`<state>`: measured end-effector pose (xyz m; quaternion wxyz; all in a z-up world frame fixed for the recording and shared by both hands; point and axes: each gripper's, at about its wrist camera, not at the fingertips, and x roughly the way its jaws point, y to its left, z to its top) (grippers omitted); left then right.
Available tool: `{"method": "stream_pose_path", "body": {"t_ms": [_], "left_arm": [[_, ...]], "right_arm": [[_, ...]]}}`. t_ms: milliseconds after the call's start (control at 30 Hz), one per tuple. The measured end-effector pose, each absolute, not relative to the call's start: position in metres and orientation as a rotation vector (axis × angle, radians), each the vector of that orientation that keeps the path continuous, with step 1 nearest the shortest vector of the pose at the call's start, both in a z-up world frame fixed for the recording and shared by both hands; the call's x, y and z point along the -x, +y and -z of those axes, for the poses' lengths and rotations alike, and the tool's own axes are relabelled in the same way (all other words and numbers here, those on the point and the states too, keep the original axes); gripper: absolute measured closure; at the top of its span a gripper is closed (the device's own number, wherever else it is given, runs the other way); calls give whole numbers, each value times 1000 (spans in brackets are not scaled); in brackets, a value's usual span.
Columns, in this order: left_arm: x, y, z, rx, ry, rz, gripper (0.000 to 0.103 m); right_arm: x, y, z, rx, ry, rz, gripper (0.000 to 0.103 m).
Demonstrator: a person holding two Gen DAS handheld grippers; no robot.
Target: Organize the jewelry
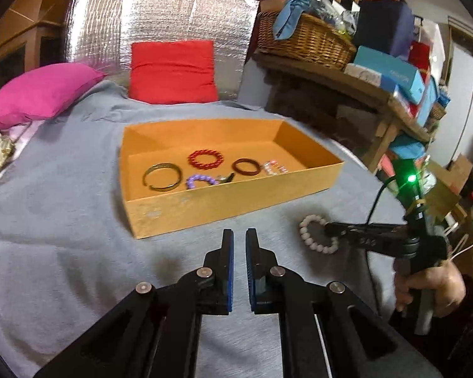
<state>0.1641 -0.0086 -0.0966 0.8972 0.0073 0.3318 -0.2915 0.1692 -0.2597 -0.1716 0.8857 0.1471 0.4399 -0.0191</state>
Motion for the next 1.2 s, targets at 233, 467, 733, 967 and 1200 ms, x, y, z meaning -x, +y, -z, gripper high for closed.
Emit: {"method": "stream_pose_path", "body": {"t_ms": [233, 467, 733, 967, 1200], "left_arm": [[-173, -34, 118, -12, 758, 641, 96], [-184, 5, 111, 53, 761, 559, 95], [-190, 63, 120, 99, 823, 419, 76], [-181, 65, 148, -74, 927, 358, 66], [-176, 53, 163, -213, 942, 351, 66]], "right_arm": [[-169, -265, 174, -353, 922, 28, 90], [-170, -269, 174, -376, 927, 18, 90], [-172, -269, 175, -381, 932, 24, 90], [-173, -263, 176, -360, 924, 44, 90], [-177, -255, 176, -340, 919, 66, 89]]}}
